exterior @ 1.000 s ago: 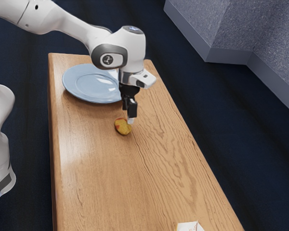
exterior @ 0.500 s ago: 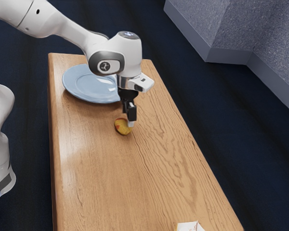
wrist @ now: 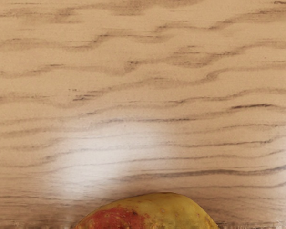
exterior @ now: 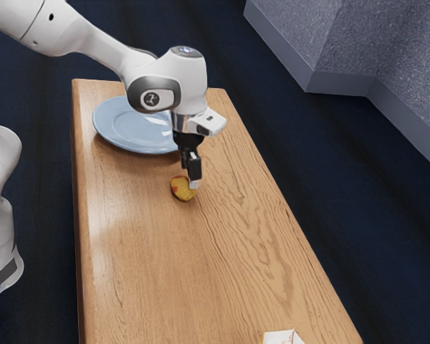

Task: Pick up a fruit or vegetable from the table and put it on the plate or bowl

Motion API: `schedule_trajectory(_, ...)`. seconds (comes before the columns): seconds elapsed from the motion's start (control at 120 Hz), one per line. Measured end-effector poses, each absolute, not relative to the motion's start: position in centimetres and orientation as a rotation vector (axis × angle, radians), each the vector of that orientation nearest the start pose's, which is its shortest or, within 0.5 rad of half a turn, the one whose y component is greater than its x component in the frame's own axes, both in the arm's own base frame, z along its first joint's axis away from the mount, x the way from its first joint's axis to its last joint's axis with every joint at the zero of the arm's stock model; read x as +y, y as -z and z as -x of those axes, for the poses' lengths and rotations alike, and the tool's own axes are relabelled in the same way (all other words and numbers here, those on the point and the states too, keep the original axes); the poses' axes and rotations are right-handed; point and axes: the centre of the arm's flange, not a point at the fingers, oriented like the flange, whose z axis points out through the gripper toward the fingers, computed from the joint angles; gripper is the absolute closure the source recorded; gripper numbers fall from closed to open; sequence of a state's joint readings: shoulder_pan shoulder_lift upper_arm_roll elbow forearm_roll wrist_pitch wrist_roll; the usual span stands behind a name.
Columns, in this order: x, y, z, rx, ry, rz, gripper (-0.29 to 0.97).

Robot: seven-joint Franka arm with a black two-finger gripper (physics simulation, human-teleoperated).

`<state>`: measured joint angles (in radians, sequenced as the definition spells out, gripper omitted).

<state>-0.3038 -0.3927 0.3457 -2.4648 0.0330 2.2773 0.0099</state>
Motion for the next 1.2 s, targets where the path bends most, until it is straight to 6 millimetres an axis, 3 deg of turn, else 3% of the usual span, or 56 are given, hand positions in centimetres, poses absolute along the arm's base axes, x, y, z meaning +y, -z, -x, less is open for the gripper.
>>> schedule_trajectory(0.217, 2.2, -42.4, -43.5, -0.011, 0.212, 3.238, 0.0)
schedule_trajectory(0.617, 2.5, -40.7, -43.5, -0.039, 0.148, 3.247, 0.01)
schedule_trajectory(0.958, 2.4, -40.6, -43.6, -0.033, 0.143, 3.246, 0.02)
schedule_trajectory(1.083, 2.4, -40.6, -43.6, -0.038, 0.144, 3.247, 0.15)
schedule_trajectory(1.2, 2.4, -40.6, -43.6, -0.045, 0.145, 3.244, 0.18)
